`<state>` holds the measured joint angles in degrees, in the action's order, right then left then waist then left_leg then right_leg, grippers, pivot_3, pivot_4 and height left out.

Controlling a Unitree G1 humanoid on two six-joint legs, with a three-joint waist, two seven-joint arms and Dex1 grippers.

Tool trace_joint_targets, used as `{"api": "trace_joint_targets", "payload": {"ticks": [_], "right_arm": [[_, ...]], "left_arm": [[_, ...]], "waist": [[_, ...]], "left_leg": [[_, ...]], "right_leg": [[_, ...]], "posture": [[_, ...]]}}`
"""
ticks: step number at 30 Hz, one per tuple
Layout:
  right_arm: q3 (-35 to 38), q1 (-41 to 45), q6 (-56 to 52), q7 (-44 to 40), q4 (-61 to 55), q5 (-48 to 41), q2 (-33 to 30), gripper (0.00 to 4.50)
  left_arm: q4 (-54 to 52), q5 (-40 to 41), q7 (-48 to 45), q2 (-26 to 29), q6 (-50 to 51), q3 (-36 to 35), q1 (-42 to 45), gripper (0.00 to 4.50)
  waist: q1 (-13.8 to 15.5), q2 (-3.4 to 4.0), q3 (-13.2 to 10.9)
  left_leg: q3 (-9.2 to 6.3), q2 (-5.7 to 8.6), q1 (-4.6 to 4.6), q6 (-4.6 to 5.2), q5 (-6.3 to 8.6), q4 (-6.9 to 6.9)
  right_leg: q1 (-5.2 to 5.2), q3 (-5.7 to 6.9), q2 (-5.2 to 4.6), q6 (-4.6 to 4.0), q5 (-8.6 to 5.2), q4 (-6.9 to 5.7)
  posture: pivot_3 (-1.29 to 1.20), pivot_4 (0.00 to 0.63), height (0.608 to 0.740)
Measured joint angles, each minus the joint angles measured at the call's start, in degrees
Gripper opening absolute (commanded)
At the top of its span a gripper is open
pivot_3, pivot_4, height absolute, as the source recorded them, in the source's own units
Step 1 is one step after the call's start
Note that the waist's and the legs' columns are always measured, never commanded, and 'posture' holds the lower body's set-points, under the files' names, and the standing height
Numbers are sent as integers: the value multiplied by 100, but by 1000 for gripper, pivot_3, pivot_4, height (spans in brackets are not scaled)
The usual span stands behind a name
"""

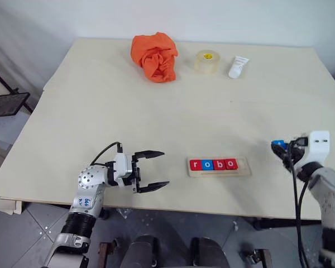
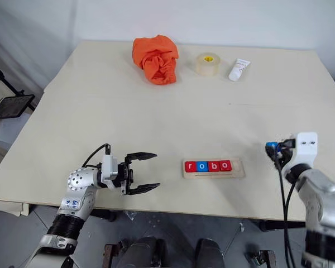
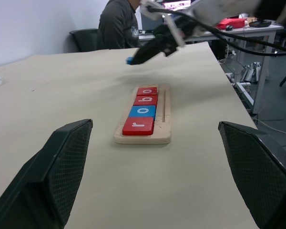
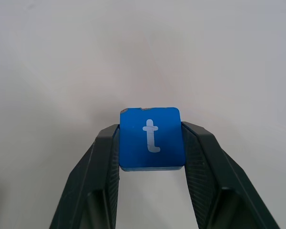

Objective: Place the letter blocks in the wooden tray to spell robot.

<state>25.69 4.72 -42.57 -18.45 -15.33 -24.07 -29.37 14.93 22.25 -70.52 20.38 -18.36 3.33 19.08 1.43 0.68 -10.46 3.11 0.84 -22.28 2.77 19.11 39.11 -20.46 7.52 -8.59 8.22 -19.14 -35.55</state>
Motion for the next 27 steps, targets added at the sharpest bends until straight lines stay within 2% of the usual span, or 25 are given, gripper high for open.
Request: {"api": "trace_joint_targets", "payload": {"ticks": [4,10,16,19,24,27], "right_arm": [[-8,-471,-281,361,-648,-24,362,1465],[-51,-526,-293,523,-765,-20,512,1465],[-63,-613,-280,400,-767,0,431,3554],[-62,-710,-266,221,-822,-5,222,4461],[-105,-959,28,-661,-945,-2,-635,4461],[-308,-1037,273,-1699,-746,9,-1710,4461]], "left_arm": [[83,0,-35,-25,0,2,31,4500],[203,-3,-83,-142,1,12,177,4500],[290,-5,-129,-150,0,11,240,4500],[290,-5,-130,-146,0,8,234,4500],[286,-5,-129,-127,0,2,158,4500],[272,-5,-125,-117,1,-3,125,4500]], "waist": [[-10,0,0],[-20,0,0],[-11,0,0],[-12,0,0],[-12,0,0],[-12,-1,0]], "left_leg": [[14,1,6,2,-2,1],[20,0,8,1,-3,1],[20,1,8,2,-3,1],[22,1,8,2,-3,1],[25,0,8,3,-3,0],[29,-1,8,6,-3,0]], "right_leg": [[0,-15,0,0,0,3],[-2,-18,2,0,0,3],[-2,-18,2,0,0,2],[-2,-19,2,0,0,3],[-2,-21,2,0,0,7],[0,-23,3,0,0,14]], "posture": [[0,150,740],[0,150,740],[0,150,740],[0,150,740],[0,150,740],[0,150,740]]}}
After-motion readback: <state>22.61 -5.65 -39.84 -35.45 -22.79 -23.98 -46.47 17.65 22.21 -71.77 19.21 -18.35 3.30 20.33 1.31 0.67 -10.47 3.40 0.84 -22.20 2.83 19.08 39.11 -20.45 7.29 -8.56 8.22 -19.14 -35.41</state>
